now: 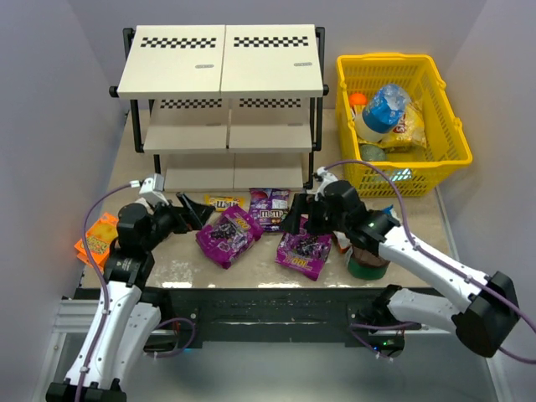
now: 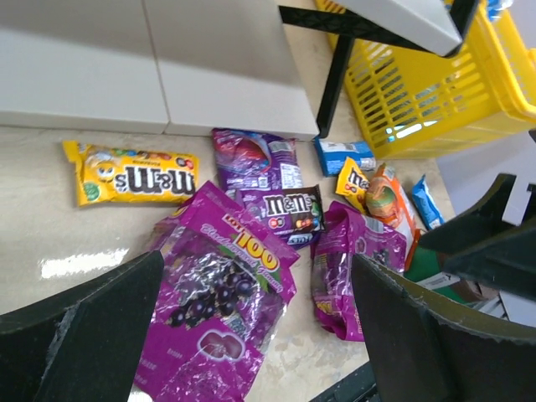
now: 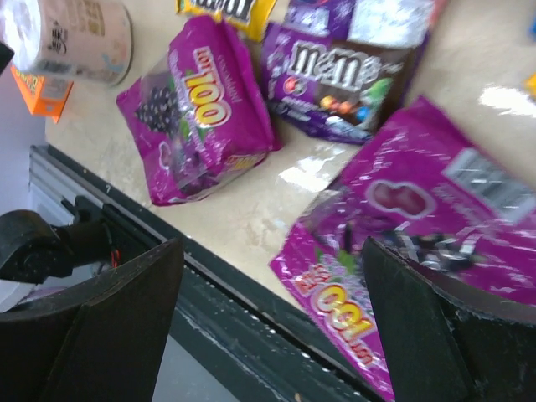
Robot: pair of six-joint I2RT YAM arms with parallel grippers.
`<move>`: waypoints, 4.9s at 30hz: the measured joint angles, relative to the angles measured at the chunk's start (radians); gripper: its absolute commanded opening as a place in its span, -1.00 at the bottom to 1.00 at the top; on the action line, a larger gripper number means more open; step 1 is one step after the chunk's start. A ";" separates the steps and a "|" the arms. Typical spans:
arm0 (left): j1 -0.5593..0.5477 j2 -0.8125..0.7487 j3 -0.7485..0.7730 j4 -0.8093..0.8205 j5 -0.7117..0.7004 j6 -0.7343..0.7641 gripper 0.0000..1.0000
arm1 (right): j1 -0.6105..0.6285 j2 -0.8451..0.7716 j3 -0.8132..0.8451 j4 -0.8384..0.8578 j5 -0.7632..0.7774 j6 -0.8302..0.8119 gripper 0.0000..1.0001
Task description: Place and organize the candy bags onto the shelf
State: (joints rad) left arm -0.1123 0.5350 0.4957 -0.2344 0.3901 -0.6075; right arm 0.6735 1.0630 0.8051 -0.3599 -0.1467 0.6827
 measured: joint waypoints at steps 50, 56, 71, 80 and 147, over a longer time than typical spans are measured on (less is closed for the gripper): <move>0.000 -0.007 0.163 -0.260 -0.198 0.029 0.97 | 0.460 0.567 0.123 0.381 0.458 0.523 -1.00; 0.000 -0.007 0.179 -0.275 -0.241 0.056 0.98 | 0.460 0.479 0.174 0.212 0.470 0.383 -1.00; 0.000 -0.006 0.181 -0.328 -0.317 0.095 0.98 | 0.459 0.280 0.548 -0.049 0.500 0.023 -1.00; 0.000 -0.006 0.181 -0.330 -0.324 0.095 0.99 | 0.458 0.307 0.725 -0.105 0.519 -0.105 -1.00; 0.000 -0.004 0.163 -0.328 -0.320 0.095 0.99 | -0.122 0.620 1.410 0.023 0.183 -0.322 0.81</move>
State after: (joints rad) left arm -0.1123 0.5308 0.6582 -0.5621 0.0704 -0.5129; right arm 0.5518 1.6833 2.2154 -0.3367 0.0360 0.3611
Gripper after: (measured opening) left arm 0.994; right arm 0.901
